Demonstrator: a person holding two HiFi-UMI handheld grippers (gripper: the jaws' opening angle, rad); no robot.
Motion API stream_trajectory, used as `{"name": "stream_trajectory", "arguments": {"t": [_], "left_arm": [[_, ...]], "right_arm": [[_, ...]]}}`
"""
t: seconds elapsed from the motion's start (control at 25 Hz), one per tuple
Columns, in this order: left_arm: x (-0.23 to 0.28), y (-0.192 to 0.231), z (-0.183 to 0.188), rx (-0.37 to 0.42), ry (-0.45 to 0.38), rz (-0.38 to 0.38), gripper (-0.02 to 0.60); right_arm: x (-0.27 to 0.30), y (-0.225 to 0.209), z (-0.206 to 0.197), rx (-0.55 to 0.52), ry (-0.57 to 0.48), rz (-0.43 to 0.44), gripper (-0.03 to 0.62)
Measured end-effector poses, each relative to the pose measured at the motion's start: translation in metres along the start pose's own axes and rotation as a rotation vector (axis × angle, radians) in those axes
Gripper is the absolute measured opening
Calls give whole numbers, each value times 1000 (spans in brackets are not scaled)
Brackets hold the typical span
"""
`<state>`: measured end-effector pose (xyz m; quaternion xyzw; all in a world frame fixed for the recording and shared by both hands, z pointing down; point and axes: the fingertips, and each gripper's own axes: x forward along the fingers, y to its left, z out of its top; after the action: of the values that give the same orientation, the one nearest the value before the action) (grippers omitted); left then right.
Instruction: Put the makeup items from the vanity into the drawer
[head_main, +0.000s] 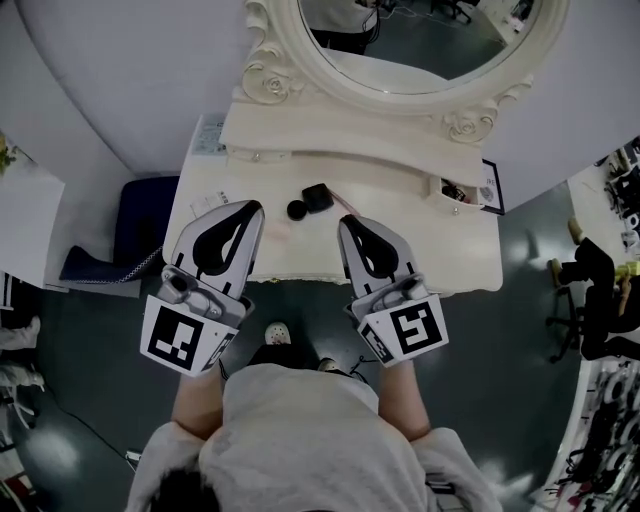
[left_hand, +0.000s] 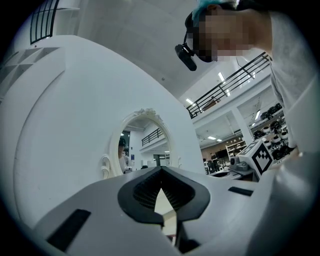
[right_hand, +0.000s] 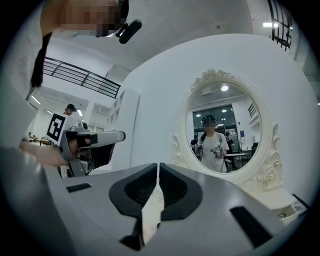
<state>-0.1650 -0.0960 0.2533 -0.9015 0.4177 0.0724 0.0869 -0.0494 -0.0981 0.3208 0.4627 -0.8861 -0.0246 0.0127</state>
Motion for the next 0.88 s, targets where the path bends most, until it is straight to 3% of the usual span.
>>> {"name": "stream_trajectory", "arguments": {"t": [0.2, 0.36, 0.52, 0.72, 0.88], "left_arm": [[6, 18, -11, -4, 7, -39, 14], [4, 28, -29, -6, 63, -96, 14], [10, 38, -27, -30, 8, -105, 14], [7, 42, -53, -46, 101, -140, 14], [8, 45, -61, -55, 119, -147, 14]], "right_arm": [[23, 4, -15, 4, 44, -17, 28], [38, 7, -27, 3, 87, -37, 28], [52, 8, -45, 31, 135, -55, 28], [64, 10, -75, 62, 227, -46, 28], [73, 12, -96, 89, 298, -22, 28]]}}
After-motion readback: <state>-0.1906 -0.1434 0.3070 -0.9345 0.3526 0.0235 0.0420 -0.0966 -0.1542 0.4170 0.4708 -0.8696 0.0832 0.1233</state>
